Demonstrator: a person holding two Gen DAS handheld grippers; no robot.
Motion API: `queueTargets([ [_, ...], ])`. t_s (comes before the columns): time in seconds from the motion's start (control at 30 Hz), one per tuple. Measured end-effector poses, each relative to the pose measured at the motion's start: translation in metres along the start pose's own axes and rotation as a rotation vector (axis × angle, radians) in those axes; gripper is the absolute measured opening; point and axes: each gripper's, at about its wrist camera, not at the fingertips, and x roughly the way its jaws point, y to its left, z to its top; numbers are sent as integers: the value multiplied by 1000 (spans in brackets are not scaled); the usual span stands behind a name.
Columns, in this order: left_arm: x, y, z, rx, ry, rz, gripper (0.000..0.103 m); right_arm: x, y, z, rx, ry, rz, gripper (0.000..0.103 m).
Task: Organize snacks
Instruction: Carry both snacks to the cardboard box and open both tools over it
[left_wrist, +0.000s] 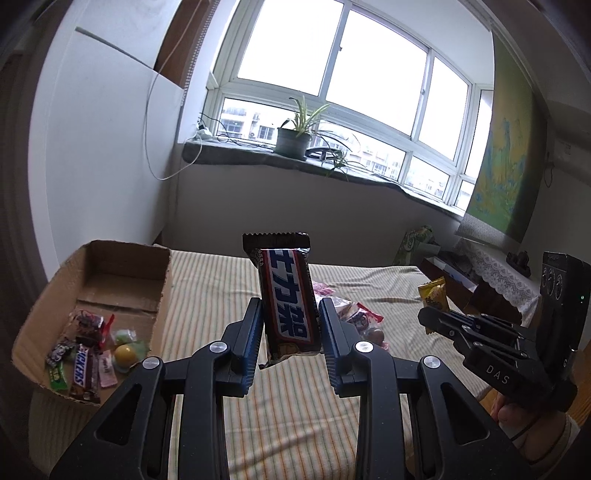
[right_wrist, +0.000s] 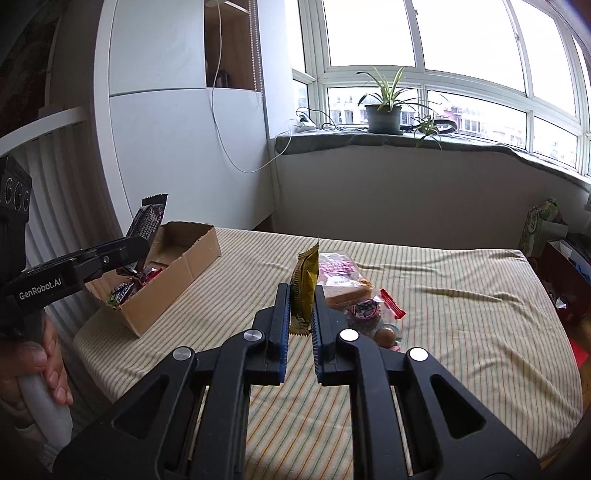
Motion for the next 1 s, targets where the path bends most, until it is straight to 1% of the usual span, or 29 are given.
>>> queueTargets([
  [0.13,-3,29,-8,-51,6,36,29,20,27,4,-37,29,43,11],
  [0.27,-12,61,-14,-103,2,86,29,44,64,8,-87,65,103,11],
  [0.47,-34,113,-22,-162,-14,201,29,82,132,15,-171,100,231,11],
  [0.6,-48,138,-25,-192,-24,267,29,101,174,16,-217,110,320,11],
  [0.67,-51,146,-25,-202,-27,282,29,109,189,16,-234,113,351,11],
  [0.77,-50,152,-26,-204,-25,287,29,118,203,19,-251,112,376,11],
  [1.0,-32,160,-30,-211,14,276,29,141,215,29,-260,110,393,11],
])
